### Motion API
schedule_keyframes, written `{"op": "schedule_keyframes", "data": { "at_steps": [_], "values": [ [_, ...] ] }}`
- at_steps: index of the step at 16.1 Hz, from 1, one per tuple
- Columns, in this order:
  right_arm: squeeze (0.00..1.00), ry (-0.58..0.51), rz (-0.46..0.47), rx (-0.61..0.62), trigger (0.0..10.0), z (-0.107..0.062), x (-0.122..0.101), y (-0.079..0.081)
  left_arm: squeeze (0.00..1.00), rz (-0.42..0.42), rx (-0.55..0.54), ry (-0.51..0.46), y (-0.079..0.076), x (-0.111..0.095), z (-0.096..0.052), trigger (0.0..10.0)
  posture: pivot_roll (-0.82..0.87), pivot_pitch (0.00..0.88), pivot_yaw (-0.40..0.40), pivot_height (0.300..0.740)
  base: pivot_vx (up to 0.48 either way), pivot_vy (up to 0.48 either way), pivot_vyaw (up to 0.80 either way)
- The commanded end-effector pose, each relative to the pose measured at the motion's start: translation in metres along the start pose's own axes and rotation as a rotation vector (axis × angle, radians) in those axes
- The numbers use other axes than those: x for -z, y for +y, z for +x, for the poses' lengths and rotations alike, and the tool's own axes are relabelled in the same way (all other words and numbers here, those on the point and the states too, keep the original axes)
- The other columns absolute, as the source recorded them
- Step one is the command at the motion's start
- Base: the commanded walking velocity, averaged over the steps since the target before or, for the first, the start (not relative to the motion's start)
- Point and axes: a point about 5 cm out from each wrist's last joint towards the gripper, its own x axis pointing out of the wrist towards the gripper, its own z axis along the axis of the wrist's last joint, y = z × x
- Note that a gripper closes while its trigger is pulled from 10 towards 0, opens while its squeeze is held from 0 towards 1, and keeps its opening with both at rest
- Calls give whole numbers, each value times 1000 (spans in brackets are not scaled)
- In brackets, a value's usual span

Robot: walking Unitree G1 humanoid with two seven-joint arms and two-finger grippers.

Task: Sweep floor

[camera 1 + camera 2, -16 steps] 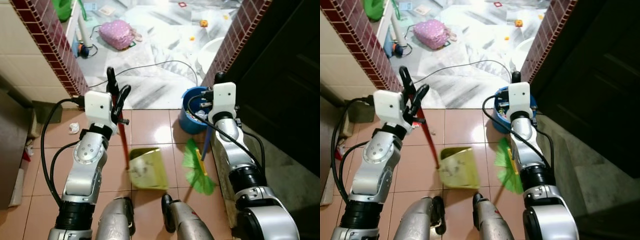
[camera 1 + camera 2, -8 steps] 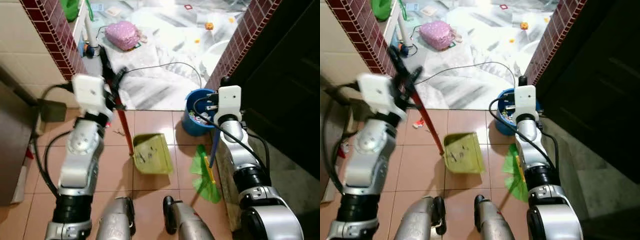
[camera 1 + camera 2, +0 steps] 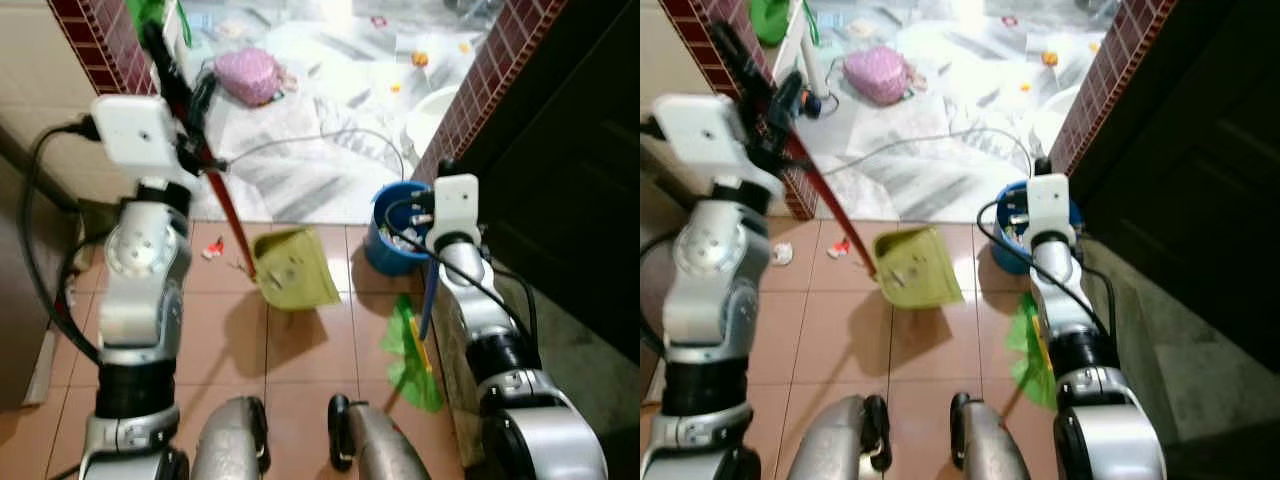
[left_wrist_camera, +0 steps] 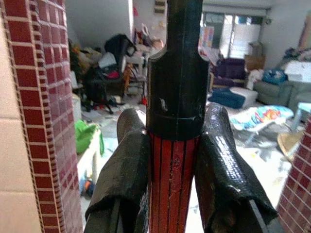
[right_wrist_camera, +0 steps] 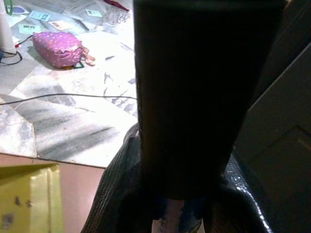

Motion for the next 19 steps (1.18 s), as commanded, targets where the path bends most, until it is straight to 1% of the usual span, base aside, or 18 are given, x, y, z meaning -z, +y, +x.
{"op": "schedule_keyframes", "data": {
  "at_steps": [1,3,5,8,13,19],
  "values": [
    [0,87,-14,4,10000,-5,19,-4,0,-3,9,-113,-4,-26,5,10000,-18,138,-56,740,0,0,-800],
    [0,88,-13,3,10000,-4,20,-4,0,-2,11,-112,-4,-27,7,10000,-17,137,-56,740,0,0,-800],
    [0,94,-10,3,10000,-4,21,-4,0,-4,6,-98,-4,-23,5,10000,-17,137,-56,740,0,0,-800],
    [0,93,-13,0,10000,-5,21,-4,0,-13,0,-148,-6,-37,12,10000,-19,138,-55,740,0,0,-800],
    [0,94,-10,-8,10000,-4,21,-3,0,-16,-14,-200,-2,-53,19,10000,-21,137,-57,740,271,0,-698],
    [0,98,-9,-12,10000,-4,22,-3,0,-18,-13,-217,-3,-58,22,10000,-22,135,-56,740,324,0,-760]
  ]
}}
